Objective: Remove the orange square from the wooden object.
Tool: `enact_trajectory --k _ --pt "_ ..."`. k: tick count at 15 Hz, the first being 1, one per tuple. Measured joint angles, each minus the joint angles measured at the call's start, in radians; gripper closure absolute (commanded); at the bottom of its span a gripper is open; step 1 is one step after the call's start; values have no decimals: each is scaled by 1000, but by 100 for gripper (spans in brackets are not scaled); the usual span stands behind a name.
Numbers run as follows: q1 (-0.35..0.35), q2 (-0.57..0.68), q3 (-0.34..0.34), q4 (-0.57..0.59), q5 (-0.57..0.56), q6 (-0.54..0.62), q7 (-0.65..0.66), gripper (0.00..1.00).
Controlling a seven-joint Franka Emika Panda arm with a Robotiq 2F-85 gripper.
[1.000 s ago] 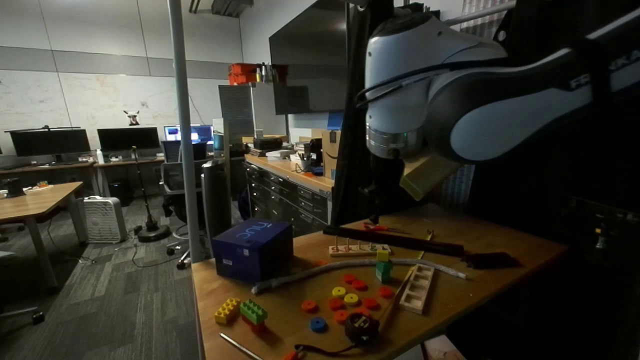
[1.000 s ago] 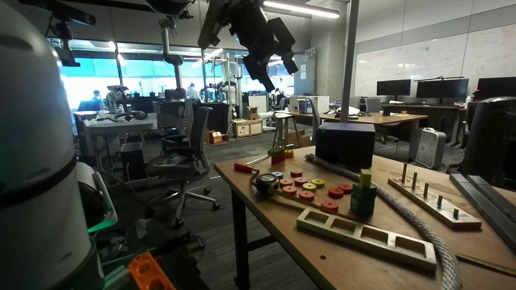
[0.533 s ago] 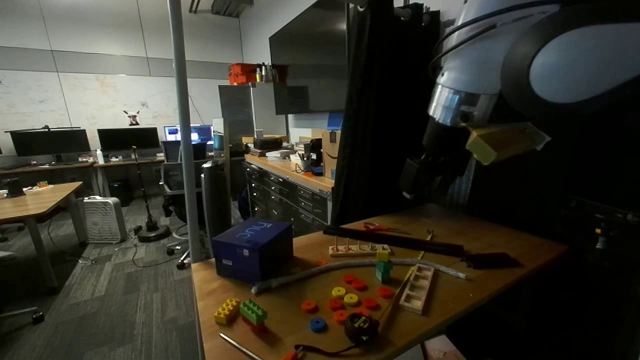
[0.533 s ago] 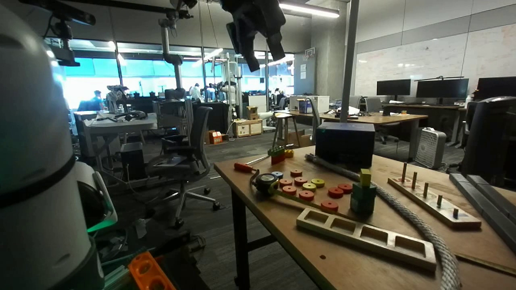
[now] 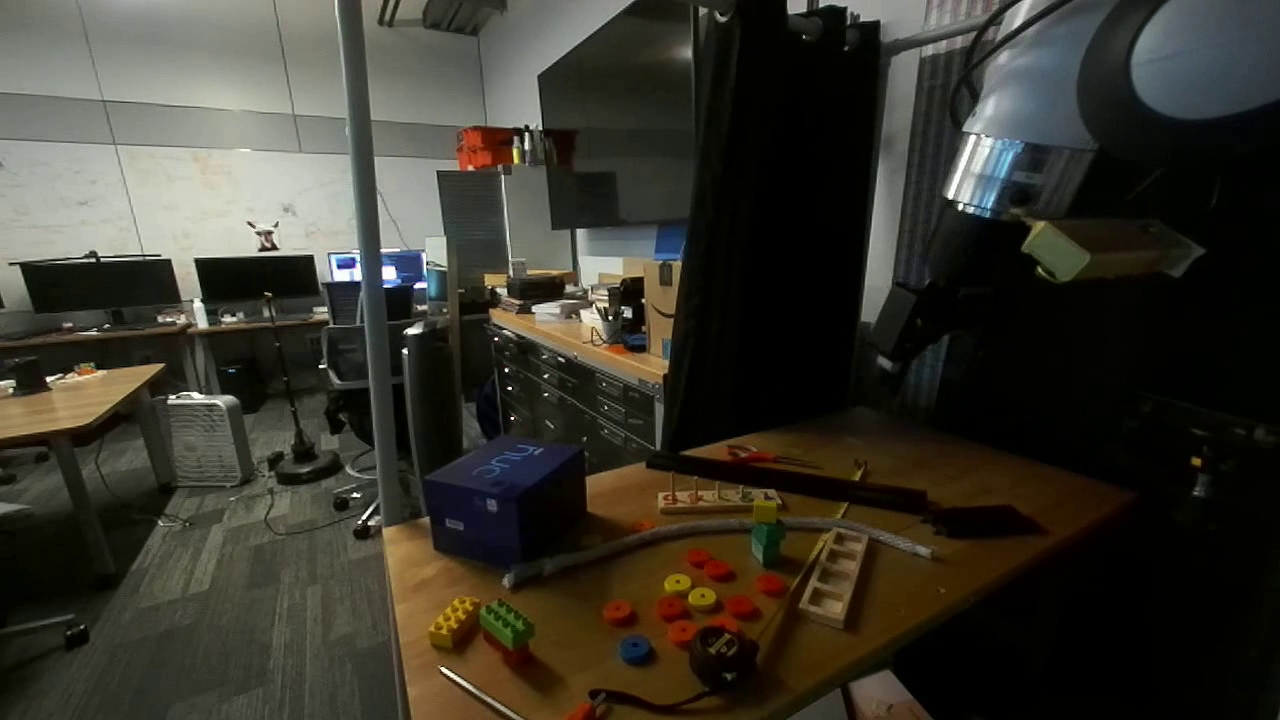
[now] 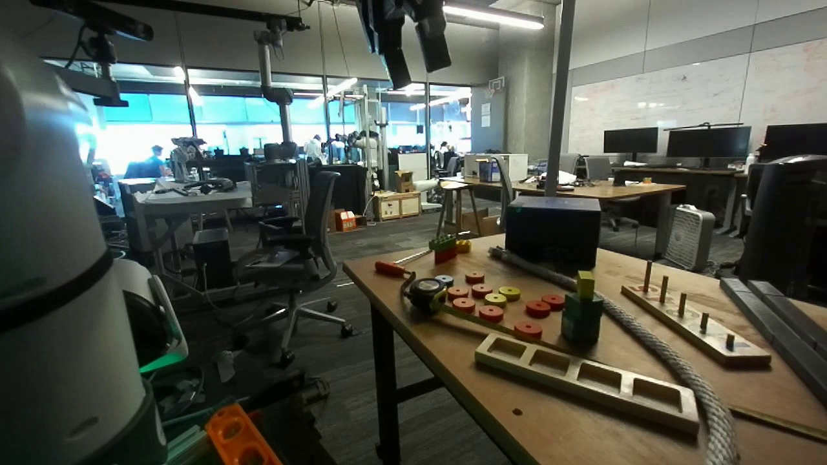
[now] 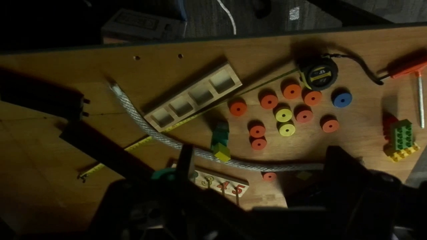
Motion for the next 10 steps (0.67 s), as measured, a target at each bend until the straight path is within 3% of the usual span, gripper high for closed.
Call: enact_trajectory --k 4,10 --pt "-50 -7 38 2 0 -106 1 0" --pt "-59 -6 37 -1 2 -167 1 0"
